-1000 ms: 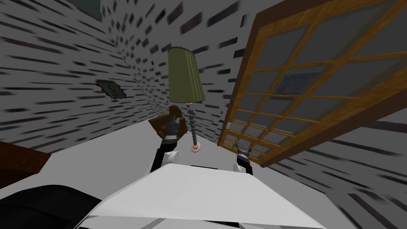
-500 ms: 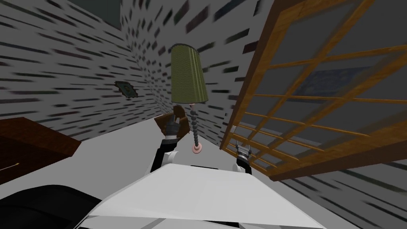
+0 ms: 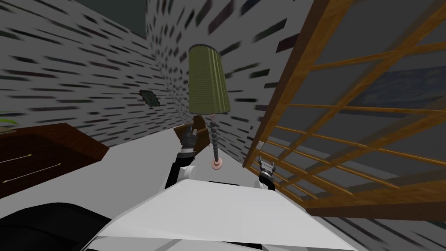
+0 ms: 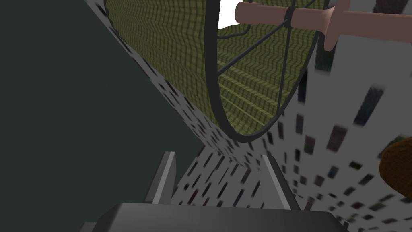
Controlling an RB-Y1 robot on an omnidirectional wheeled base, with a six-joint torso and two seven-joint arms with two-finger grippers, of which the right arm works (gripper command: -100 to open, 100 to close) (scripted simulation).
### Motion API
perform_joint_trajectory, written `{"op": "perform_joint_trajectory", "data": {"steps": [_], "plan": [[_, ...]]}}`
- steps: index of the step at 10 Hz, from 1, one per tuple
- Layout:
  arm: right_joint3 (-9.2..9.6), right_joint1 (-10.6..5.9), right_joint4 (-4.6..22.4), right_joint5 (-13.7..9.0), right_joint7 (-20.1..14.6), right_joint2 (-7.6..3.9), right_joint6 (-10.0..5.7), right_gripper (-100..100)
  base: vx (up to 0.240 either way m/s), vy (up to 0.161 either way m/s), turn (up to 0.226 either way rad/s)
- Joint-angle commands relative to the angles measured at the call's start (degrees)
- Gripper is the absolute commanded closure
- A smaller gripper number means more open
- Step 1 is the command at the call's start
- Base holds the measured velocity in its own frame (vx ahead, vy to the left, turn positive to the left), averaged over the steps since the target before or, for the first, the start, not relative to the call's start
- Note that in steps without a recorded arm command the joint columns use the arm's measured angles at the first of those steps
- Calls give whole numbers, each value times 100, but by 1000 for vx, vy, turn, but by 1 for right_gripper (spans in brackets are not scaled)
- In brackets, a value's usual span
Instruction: Pull the door open
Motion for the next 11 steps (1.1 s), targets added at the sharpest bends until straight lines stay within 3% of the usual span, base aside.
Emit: {"op": "perform_joint_trajectory", "data": {"steps": [1,7,11], "plan": [[-13,-59,182,-80,-149,6,-33,-100,71,-50,149],[-69,-287,848,-386,-677,29,-145,-100,81,-63,146],[-13,-132,907,-496,-789,-149,-204,-100,-87,40,61]]}}
